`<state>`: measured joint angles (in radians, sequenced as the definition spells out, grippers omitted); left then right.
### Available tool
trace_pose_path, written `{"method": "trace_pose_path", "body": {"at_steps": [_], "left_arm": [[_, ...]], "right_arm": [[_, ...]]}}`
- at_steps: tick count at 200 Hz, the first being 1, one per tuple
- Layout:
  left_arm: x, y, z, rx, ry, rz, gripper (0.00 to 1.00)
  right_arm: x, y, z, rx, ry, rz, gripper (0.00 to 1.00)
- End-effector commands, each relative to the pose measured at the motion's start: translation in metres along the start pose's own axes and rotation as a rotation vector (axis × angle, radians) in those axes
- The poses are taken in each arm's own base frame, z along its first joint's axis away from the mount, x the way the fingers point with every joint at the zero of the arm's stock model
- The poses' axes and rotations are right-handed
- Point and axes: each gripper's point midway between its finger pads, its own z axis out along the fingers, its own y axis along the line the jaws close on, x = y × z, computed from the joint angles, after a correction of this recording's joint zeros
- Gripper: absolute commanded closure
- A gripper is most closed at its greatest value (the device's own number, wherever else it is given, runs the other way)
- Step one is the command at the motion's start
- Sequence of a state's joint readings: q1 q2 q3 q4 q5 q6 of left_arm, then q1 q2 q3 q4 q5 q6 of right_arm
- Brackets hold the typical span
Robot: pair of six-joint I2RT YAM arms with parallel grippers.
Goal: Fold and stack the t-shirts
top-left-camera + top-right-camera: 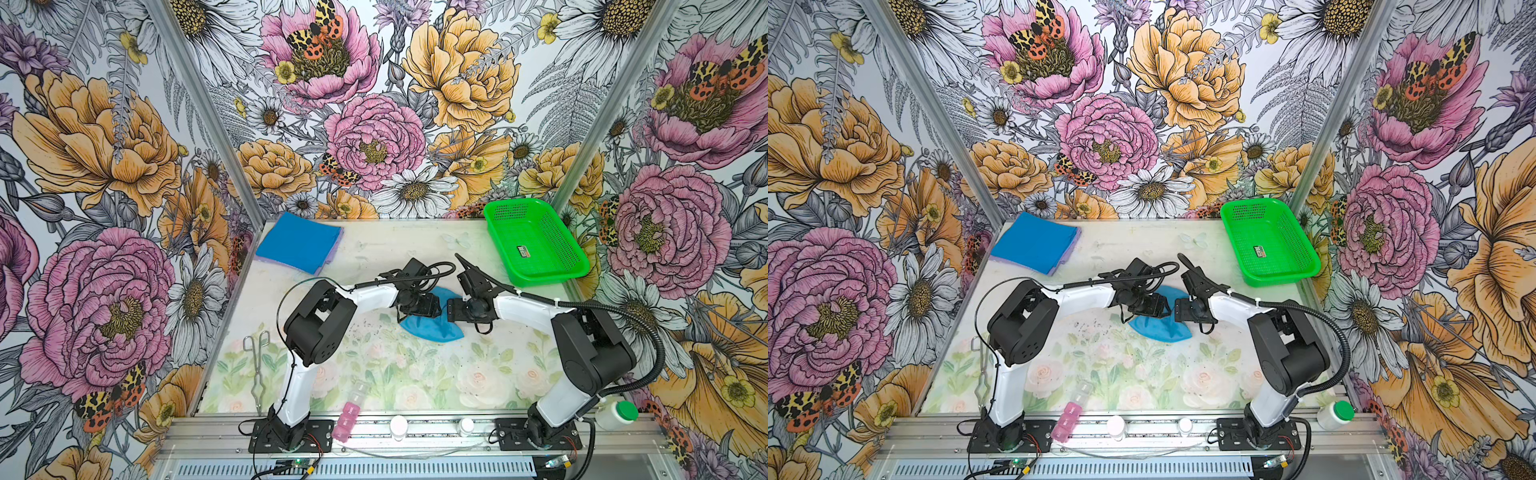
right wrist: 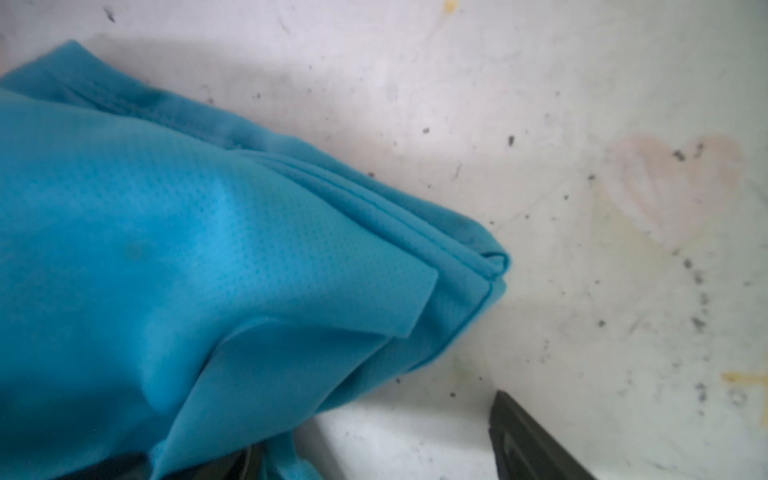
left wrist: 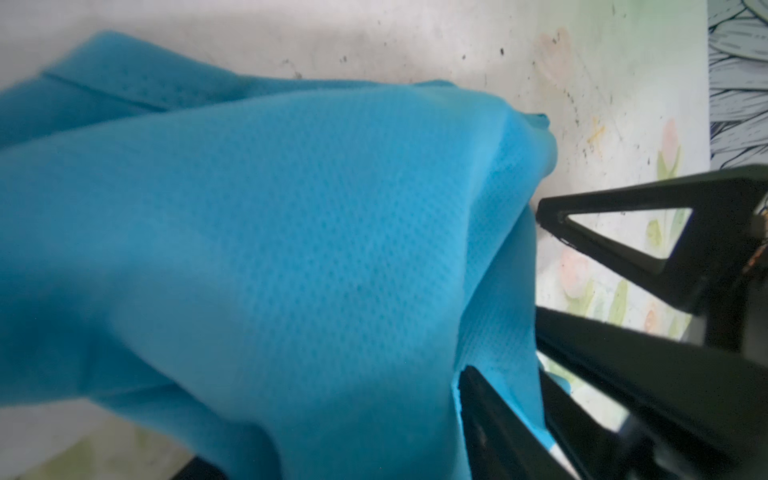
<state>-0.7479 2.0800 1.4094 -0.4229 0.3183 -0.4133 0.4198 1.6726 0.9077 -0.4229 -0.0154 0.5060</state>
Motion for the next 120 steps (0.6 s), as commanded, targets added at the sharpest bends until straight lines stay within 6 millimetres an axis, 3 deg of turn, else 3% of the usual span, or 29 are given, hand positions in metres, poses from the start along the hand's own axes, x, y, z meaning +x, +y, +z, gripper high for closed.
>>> {"method": "trace_pose_path", "body": {"at_steps": [1,17,44,56,71,120], "left_arm": [[0.085,0.044,0.040,-0.174,0.256,-0.083,0.43],[0.087,0.041,0.044,-0.179,0.260,-0.079,0.51],[0.092,0.047,0.049,-0.223,0.268,-0.084,0.84],[0.094,0.053,0.048,-0.257,0.271,-0.081,0.94],[0.091,0.061,0.044,-0.297,0.259,-0.069,1.00],[0.052,0.073,0.005,-0.370,0.158,0.055,1.00]], "right_arm": [[0.037,0.009,0.021,-0.070,0.125,0.012,0.14],[0.039,0.008,0.024,-0.072,0.129,0.015,0.14],[0.038,0.007,0.022,-0.070,0.121,0.017,0.14],[0.036,0.007,0.020,-0.074,0.113,0.018,0.14],[0.034,0.007,0.017,-0.080,0.104,0.021,0.14],[0.013,-0.012,-0.013,-0.112,0.015,0.075,0.14]]}}
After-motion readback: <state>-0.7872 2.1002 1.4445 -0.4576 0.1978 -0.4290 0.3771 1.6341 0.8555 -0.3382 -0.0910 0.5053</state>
